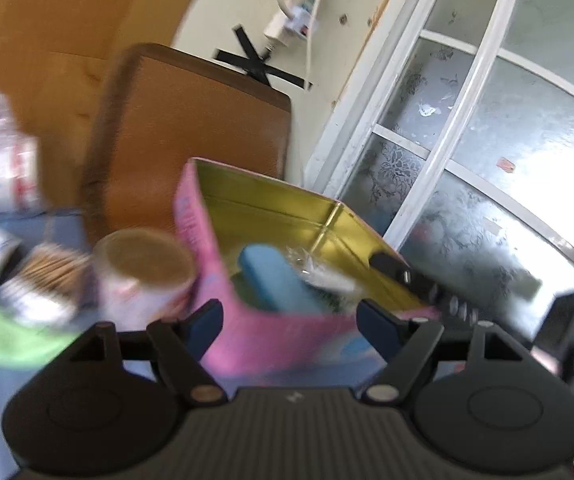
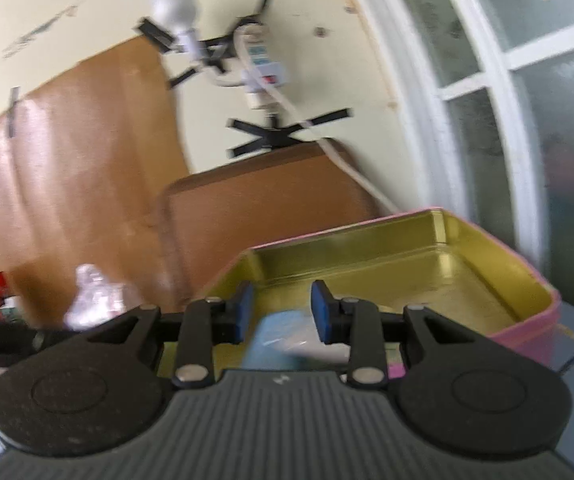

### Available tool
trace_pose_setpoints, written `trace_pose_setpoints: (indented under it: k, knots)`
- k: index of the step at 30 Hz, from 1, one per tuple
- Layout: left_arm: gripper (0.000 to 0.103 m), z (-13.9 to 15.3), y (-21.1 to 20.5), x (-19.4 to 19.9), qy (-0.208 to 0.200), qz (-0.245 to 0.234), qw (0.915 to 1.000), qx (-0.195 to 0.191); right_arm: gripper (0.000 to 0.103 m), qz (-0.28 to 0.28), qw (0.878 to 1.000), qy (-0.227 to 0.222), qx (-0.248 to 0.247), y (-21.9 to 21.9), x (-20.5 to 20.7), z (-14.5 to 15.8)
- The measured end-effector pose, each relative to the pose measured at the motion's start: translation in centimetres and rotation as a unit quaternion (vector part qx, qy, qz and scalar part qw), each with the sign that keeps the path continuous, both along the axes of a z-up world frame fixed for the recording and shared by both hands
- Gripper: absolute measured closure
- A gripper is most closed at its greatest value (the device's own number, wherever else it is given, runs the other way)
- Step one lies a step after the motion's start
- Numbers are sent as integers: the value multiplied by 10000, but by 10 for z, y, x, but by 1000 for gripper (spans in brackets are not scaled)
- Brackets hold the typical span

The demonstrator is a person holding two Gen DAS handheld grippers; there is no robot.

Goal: Organize soft objects
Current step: 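Place the plastic packet into the pink tin and open the right gripper, then move the right gripper to the pink knitted item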

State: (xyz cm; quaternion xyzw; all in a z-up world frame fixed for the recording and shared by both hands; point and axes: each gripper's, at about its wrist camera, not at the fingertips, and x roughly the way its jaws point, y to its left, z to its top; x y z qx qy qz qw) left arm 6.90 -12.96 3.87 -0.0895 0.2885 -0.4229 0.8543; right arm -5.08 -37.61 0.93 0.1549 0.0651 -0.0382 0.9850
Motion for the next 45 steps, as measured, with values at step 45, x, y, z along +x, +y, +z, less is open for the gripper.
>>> trace_pose_setpoints:
  k: [45]
  knots:
    - [22,-55,266,-29,399,3205,9442,-637,60,3531,9097,1790,-1255,230,40,-24]
